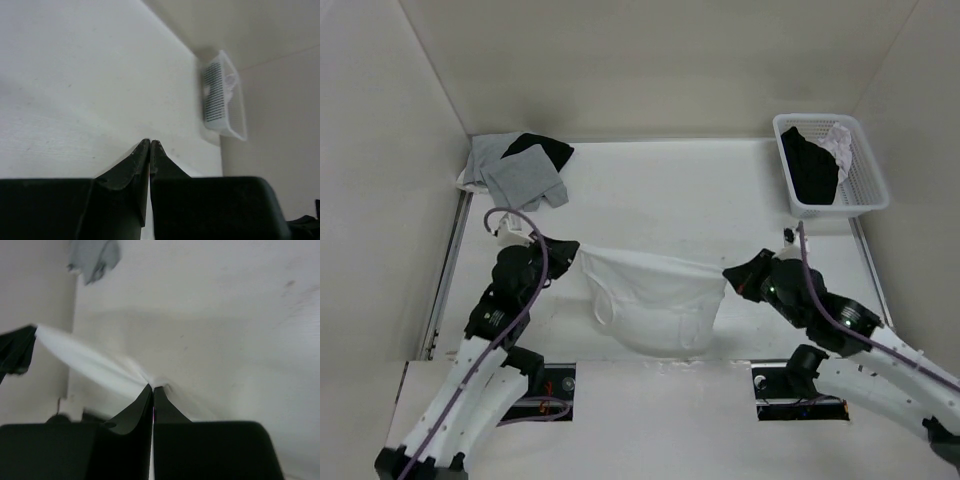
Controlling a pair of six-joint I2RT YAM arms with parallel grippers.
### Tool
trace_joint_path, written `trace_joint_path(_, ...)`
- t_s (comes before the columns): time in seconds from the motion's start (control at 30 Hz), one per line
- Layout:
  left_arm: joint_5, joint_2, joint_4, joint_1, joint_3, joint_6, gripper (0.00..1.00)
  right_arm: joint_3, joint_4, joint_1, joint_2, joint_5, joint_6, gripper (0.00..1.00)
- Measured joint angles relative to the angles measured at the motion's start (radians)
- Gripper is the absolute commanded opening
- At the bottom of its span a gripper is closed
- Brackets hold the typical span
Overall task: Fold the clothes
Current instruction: Fold the tank top
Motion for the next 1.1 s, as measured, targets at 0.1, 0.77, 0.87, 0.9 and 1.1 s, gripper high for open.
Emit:
trace_joint_path(0.1, 0.002, 0.174, 0.056, 0.029, -0.039, 0.005, 0.01, -0.093, 0.124, -0.309, 0.102, -0.18, -0.075, 0.01)
trace_joint_path(0.77, 0.008, 1.006, 0.586, 0.06, 0.202, 0.003, 0.02, 0.077, 0.637, -0.776, 0.874, -0.632, -0.255, 0.01)
trace_joint_path(0.87, 0.009, 0.982, 0.619, 0.054, 0.17, 0.003, 0.01, -0.018, 0.666, -0.774, 0.788, -0.63, -0.253, 0.01)
trace_joint_path(0.9, 0.012, 0.975, 0.628, 0.053, 0.156, 0.001, 0.01, -0.045, 0.669, -0.774, 0.763, -0.629, -0.253, 0.01)
trace_joint_path(1.1, 0.035, 0.779, 0.591, 0.04, 0.015, -0.019, 0.0, -0.14, 0.594, -0.69, 0.491, -0.594, -0.25, 0.0)
